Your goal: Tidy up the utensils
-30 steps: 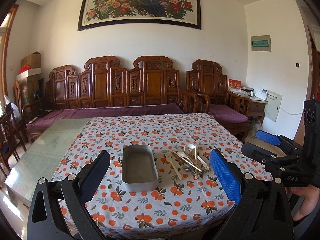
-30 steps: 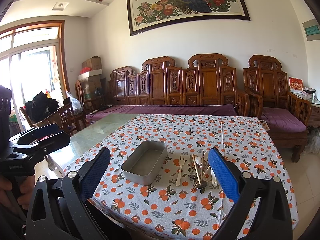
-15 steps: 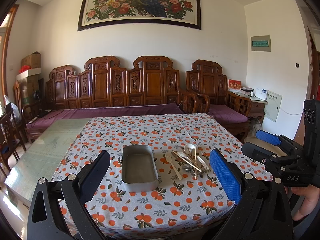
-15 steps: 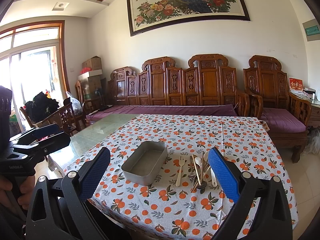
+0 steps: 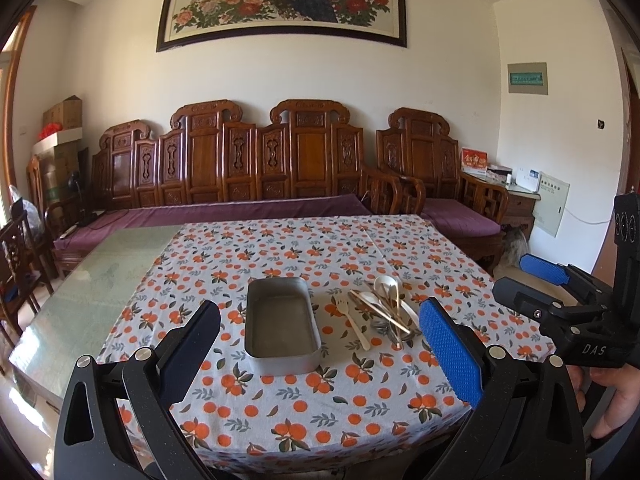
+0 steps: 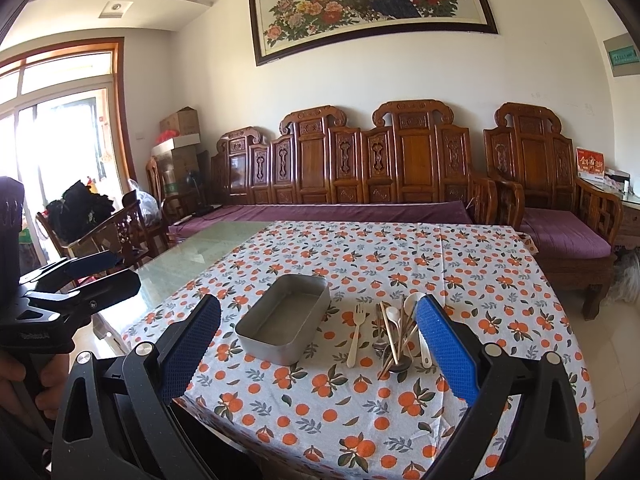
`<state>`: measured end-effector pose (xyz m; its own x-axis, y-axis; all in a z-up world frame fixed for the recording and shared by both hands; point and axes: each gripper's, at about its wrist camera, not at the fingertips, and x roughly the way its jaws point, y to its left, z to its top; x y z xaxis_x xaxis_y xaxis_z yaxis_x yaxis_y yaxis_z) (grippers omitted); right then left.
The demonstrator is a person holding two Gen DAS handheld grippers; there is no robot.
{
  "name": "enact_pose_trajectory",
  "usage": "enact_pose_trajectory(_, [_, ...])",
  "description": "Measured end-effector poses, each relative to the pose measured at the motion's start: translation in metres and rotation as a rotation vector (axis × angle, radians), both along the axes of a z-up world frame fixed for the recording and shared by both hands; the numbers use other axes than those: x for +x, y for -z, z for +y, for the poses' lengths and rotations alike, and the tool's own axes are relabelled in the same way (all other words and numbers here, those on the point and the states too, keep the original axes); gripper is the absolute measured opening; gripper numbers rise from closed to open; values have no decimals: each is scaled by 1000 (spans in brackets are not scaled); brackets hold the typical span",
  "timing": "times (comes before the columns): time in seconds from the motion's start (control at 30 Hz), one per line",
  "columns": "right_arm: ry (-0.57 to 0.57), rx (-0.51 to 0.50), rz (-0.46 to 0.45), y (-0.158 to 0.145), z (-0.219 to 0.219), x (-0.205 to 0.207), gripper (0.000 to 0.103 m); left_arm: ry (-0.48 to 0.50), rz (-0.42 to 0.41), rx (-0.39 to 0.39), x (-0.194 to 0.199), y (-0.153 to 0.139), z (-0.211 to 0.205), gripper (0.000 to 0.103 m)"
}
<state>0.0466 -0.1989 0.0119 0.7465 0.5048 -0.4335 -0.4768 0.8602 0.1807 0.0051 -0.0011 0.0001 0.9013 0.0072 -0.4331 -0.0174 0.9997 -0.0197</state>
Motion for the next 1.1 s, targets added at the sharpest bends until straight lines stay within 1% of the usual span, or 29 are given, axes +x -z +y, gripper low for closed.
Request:
enact_pose_trajectory(0.37, [15, -20, 58, 36, -1, 31, 98, -2, 78, -8, 29, 30, 7, 96])
enact_pose_trajectory(0.57, [22, -54, 94, 57, -2, 56, 85, 18, 138, -5, 57, 47, 9, 96])
enact_pose_trajectory(0.63, [32, -64, 107, 63, -5, 67, 77, 25, 153, -1, 66, 51, 9, 96])
enact_pose_trajectory(0.87, [67, -100, 156, 88, -16, 111, 60, 62, 192, -3, 103, 61, 7, 96])
enact_pose_trajectory(0.93, [68, -103, 174, 96, -17, 124, 53, 73, 207, 0, 112, 64, 4, 96])
enact_pose_trajectory(1.1, [73, -100, 236, 116, -20, 155, 42, 98, 245, -3, 137, 73, -2, 92])
